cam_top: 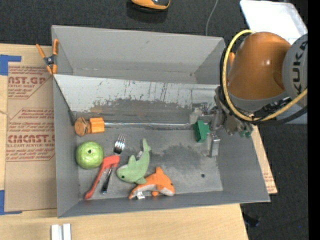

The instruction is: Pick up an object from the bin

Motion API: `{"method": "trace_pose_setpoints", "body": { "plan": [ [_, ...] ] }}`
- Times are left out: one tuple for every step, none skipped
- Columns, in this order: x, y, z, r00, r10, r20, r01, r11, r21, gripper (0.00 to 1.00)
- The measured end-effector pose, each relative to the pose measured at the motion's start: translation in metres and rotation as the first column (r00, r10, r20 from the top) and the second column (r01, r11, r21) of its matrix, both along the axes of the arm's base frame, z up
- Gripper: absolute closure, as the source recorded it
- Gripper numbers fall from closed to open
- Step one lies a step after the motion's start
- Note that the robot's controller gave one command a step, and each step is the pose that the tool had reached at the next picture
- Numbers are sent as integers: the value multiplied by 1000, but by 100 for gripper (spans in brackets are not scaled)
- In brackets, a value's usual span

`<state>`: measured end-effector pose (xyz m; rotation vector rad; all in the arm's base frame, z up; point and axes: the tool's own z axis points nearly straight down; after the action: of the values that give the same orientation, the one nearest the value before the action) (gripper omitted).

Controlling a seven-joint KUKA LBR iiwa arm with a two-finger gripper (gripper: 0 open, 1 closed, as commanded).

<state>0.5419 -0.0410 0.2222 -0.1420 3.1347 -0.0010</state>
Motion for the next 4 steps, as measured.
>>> {"method": "trace_pose_setpoints", "body": {
  "plan": [
    [23,-7,10,993,-122,1,122,993,2,0],
    [-19,11,27,999,-45,1,45,999,1,0],
    [-43,5,-40,997,-72,8,72,997,1,0],
    [-55,39,-66,980,198,10,-198,980,-3,0]
  ]
}}
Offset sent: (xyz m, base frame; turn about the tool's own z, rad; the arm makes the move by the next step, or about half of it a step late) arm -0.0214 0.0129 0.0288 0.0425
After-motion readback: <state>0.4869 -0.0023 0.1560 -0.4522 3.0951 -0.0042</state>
